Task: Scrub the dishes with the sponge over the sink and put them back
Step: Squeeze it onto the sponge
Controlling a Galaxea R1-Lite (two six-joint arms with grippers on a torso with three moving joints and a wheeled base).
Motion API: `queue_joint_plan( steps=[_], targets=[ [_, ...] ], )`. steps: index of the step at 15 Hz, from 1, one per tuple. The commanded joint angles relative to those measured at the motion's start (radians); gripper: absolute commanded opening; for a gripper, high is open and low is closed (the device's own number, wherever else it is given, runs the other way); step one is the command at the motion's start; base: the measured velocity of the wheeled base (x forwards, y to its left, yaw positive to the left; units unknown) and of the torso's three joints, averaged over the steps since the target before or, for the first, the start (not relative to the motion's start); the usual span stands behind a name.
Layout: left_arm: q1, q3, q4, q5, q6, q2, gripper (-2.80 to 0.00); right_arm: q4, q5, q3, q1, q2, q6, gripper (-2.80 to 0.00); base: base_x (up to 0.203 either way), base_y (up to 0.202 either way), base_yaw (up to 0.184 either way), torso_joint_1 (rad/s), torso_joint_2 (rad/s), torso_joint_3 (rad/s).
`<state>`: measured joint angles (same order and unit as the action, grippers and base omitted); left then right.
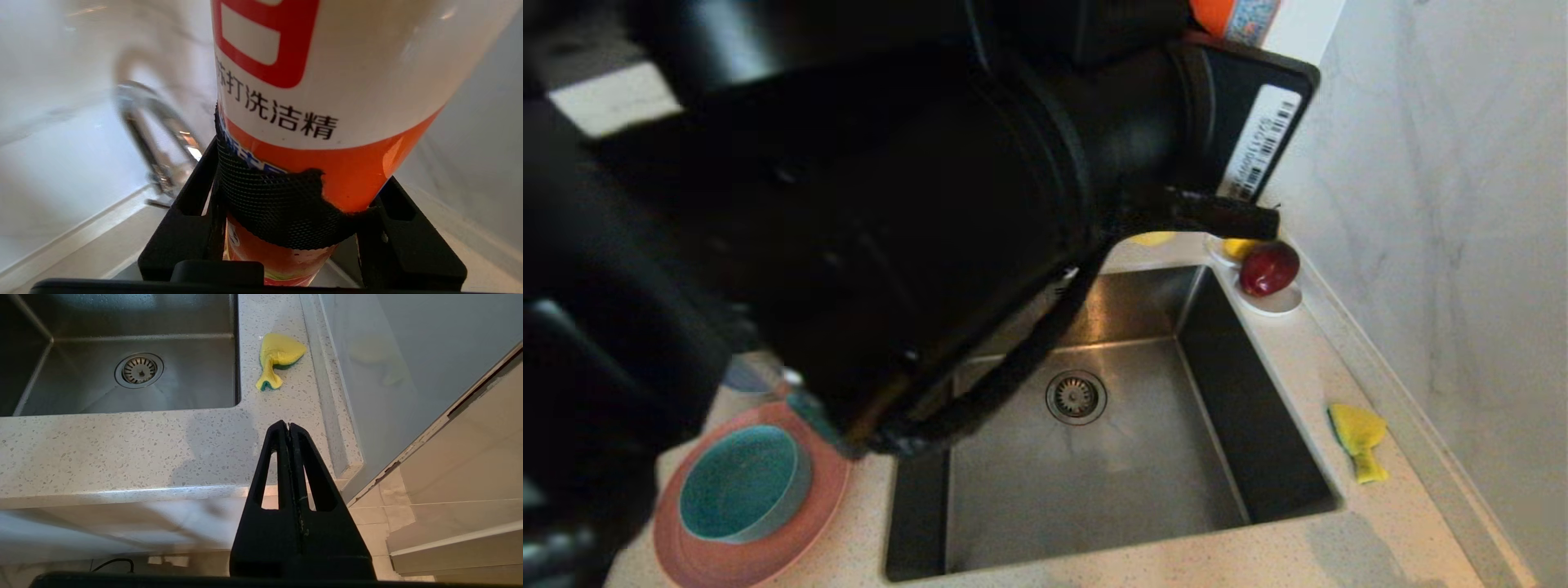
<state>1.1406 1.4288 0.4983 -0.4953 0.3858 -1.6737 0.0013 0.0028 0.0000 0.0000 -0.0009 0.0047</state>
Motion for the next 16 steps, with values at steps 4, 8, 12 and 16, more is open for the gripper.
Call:
queue_joint_plan(
  steps=[4, 8, 12, 16],
  targets=[
    [0.008, 0.034, -0.003, -0.003, 0.009, -0.156, -2.80, 0.000, 0.000, 0.000, 0.000, 0.001, 0.000, -2.80, 0.000, 0.000, 0.000, 0.000, 0.00, 0.000],
    [0.011, 0.037, -0.001, -0.003, 0.013, -0.255, -2.80, 0.000, 0.000, 0.000, 0.000, 0.001, 0.000, -2.80, 0.000, 0.000, 0.000, 0.000, 0.00, 0.000],
    [0.030, 0.031, 0.001, -0.005, 0.049, -0.340, -2.80, 0.000, 0.000, 0.000, 0.000, 0.000, 0.000, -2.80, 0.000, 0.000, 0.000, 0.000, 0.00, 0.000],
    [0.036, 0.034, -0.004, -0.005, 0.102, -0.434, -2.80, 0.000, 0.000, 0.000, 0.000, 0.001, 0.000, -2.80, 0.000, 0.000, 0.000, 0.000, 0.00, 0.000]
  ],
)
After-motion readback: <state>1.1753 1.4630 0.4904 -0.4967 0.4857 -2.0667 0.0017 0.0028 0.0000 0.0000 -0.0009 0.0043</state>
